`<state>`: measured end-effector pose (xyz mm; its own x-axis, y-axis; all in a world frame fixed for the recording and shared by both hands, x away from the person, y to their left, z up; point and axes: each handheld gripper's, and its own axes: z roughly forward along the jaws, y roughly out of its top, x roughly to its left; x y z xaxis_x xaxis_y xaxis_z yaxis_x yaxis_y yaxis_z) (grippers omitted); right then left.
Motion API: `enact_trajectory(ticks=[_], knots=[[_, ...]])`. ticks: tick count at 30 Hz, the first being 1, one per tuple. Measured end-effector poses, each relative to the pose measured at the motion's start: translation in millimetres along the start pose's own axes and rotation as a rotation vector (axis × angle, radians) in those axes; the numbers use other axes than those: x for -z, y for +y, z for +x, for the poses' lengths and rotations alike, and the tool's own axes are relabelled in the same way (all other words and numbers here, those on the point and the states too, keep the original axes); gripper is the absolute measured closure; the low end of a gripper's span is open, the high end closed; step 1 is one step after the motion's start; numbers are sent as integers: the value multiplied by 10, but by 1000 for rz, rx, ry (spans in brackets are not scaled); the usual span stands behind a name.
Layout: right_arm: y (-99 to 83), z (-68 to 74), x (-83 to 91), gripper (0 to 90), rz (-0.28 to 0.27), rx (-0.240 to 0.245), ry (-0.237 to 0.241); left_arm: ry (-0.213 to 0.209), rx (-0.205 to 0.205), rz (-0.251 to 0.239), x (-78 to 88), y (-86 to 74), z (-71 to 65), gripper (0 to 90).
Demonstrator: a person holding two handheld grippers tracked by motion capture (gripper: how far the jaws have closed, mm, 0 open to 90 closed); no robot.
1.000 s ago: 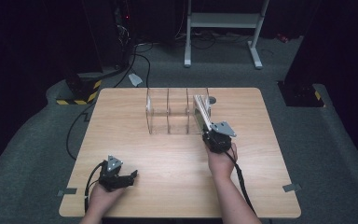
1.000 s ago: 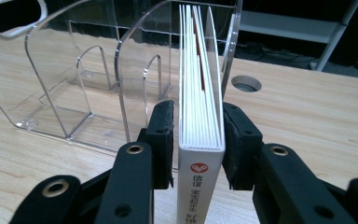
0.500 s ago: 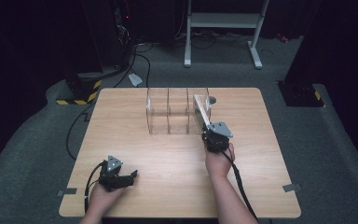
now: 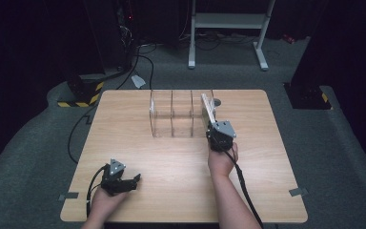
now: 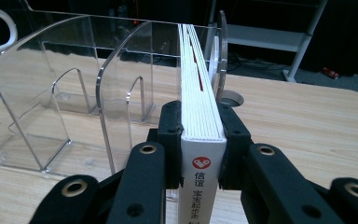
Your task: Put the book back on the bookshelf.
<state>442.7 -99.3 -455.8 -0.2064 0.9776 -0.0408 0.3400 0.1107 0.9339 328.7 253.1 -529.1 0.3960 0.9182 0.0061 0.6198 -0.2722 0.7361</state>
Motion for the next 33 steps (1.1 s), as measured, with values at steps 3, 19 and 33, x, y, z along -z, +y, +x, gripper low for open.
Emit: enact_trajectory(ticks=[3,19,33], knots=[[2,11,-11,753,-4,1,-11,-1,-1,0,0,0,0,157],[-83,24,14,716,7,-79,-20,-2,-3,0,2,-2,-2,157],[-162,-82,179,522,15,-56,105,0,-4,0,4,-2,-2,158]])
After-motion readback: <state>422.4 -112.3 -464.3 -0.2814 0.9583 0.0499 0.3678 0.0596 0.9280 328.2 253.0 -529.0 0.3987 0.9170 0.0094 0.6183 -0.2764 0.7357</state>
